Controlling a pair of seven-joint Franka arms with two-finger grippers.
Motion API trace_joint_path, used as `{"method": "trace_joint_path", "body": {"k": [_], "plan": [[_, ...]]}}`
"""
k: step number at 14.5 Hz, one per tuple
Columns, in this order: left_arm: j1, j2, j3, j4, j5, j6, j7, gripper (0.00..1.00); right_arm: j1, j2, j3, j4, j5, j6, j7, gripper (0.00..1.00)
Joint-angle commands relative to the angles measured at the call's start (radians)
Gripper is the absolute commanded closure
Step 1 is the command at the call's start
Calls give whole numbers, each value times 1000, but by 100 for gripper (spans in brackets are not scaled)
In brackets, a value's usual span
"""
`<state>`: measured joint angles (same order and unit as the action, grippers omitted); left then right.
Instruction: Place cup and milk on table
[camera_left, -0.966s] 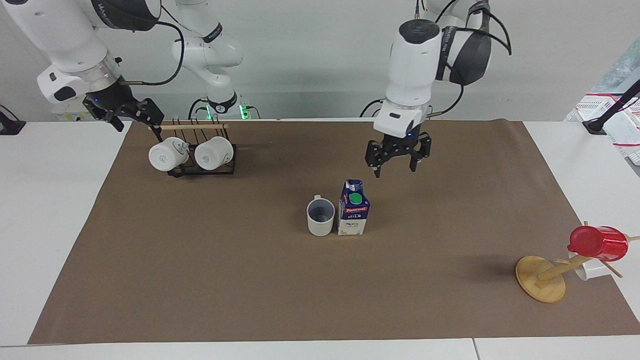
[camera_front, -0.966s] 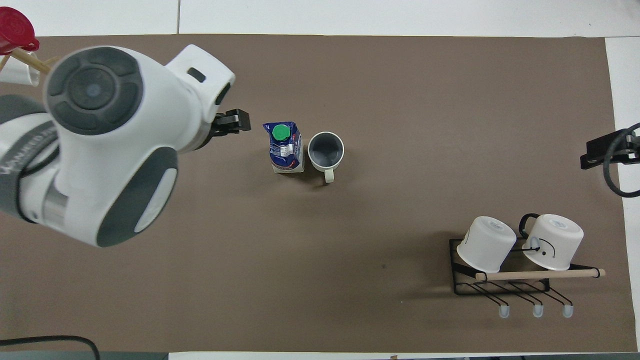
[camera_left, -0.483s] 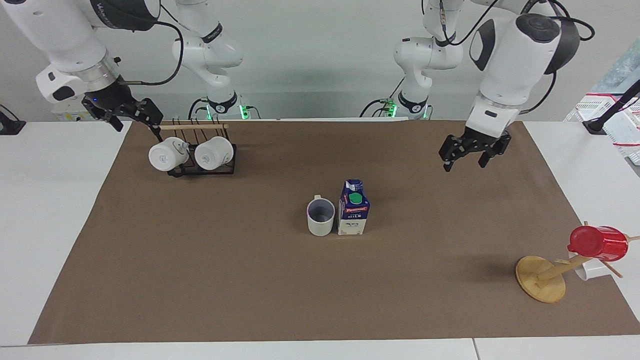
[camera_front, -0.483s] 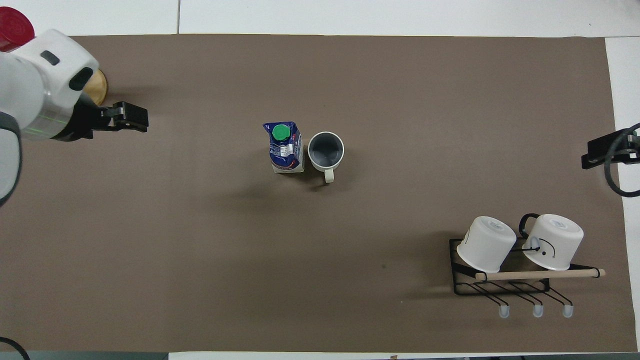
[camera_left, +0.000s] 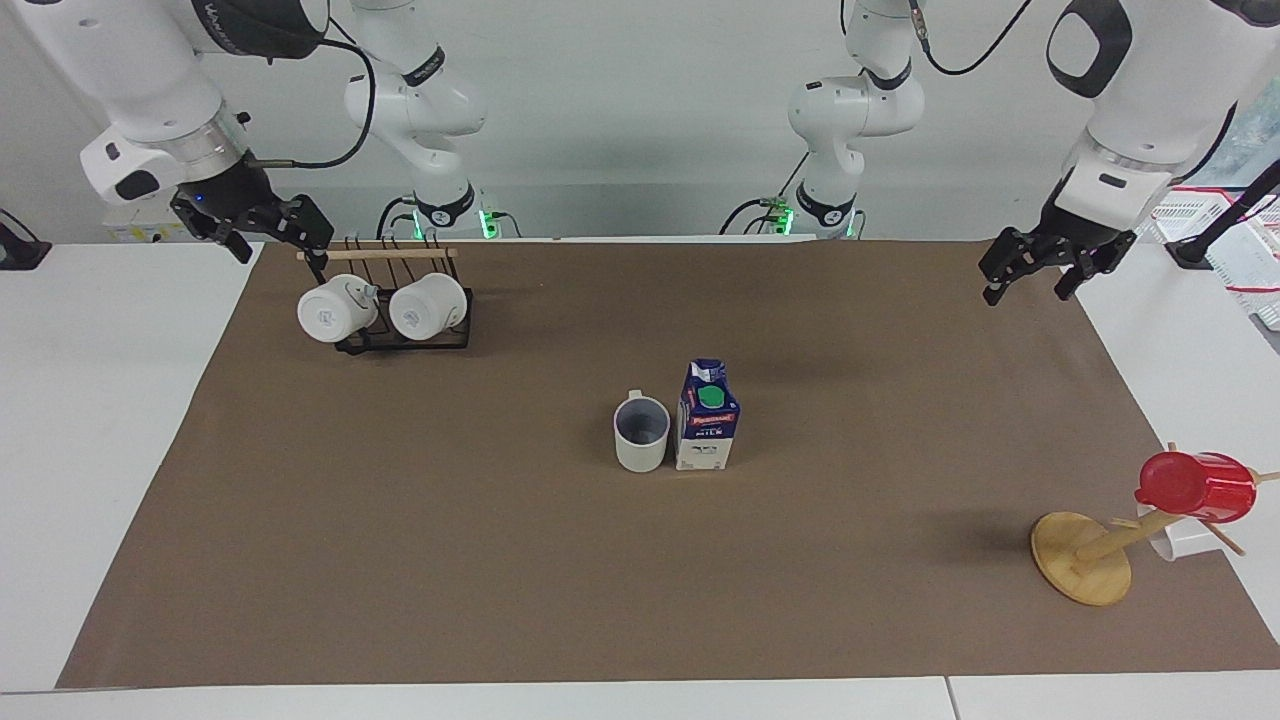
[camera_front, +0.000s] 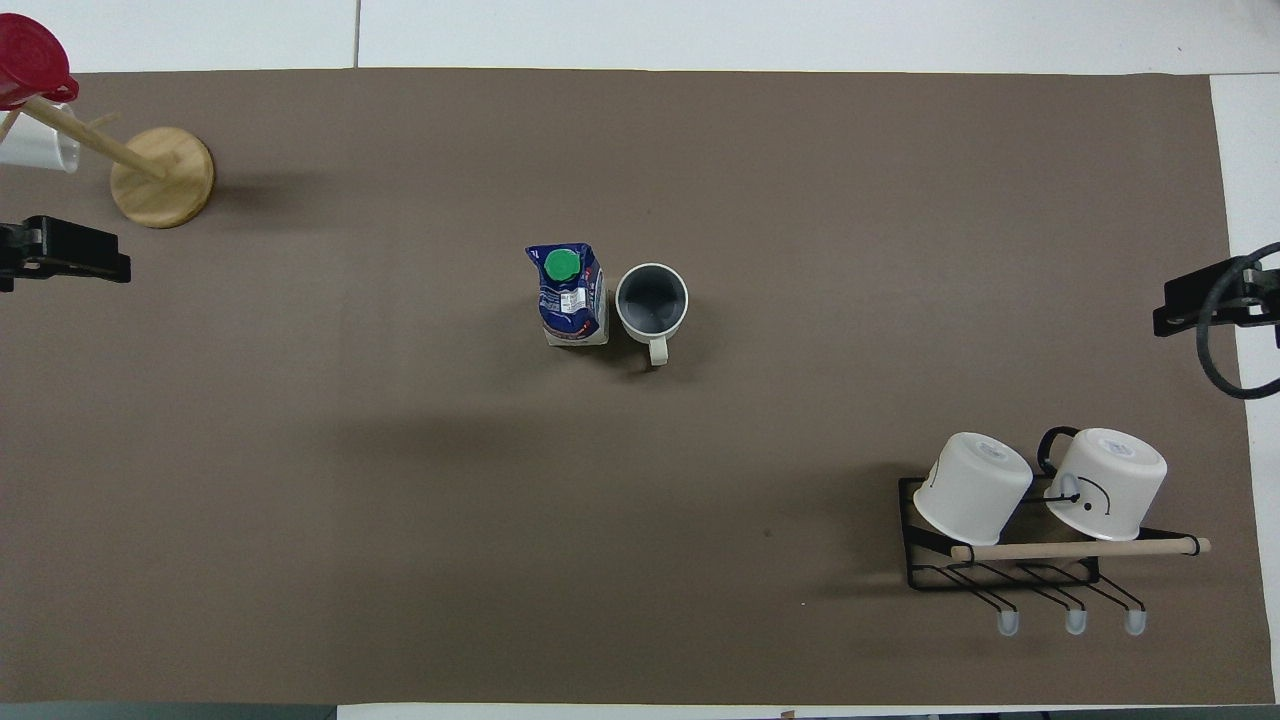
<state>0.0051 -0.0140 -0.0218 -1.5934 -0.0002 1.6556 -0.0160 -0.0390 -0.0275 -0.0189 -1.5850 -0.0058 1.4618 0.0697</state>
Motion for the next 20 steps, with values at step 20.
{"method": "trace_joint_path", "body": {"k": [20], "plan": [[42,-38,2,-28,-35,-83,94,0,33,1,-44,3,-3,0,16,0]]}}
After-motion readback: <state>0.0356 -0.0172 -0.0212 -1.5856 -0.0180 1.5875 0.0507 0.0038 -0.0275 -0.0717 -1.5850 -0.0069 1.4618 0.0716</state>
